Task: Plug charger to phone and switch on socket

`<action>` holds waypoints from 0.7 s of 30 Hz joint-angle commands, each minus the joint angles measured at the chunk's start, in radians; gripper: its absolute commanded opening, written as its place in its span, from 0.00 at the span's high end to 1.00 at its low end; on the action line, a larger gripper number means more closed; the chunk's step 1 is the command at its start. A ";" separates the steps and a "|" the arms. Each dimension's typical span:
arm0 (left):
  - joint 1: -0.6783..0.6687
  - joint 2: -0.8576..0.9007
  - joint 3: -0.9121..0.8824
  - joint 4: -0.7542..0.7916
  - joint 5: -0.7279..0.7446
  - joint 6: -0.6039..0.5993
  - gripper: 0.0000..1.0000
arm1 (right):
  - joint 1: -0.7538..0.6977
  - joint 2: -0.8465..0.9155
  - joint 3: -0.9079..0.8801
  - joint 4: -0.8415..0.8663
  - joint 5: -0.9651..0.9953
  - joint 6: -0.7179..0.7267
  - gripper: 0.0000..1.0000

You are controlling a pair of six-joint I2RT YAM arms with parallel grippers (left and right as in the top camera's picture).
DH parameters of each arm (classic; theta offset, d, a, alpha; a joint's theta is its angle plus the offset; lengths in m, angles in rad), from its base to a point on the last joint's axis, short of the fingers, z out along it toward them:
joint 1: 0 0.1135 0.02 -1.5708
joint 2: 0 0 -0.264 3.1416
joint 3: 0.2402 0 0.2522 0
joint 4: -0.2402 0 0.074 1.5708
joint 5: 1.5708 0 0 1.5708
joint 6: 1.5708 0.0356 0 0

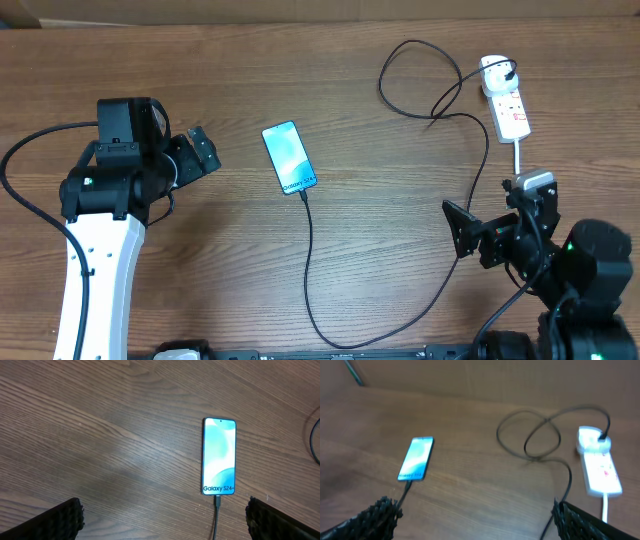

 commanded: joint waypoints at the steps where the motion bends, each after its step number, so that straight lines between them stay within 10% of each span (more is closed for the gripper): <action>1: 0.005 0.004 0.003 0.002 -0.003 0.011 0.01 | 0.006 -0.103 -0.090 0.090 -0.035 -0.016 0.00; 21: 0.005 0.004 0.003 0.002 -0.003 0.011 0.00 | 0.006 -0.457 -0.603 0.604 -0.031 0.031 0.00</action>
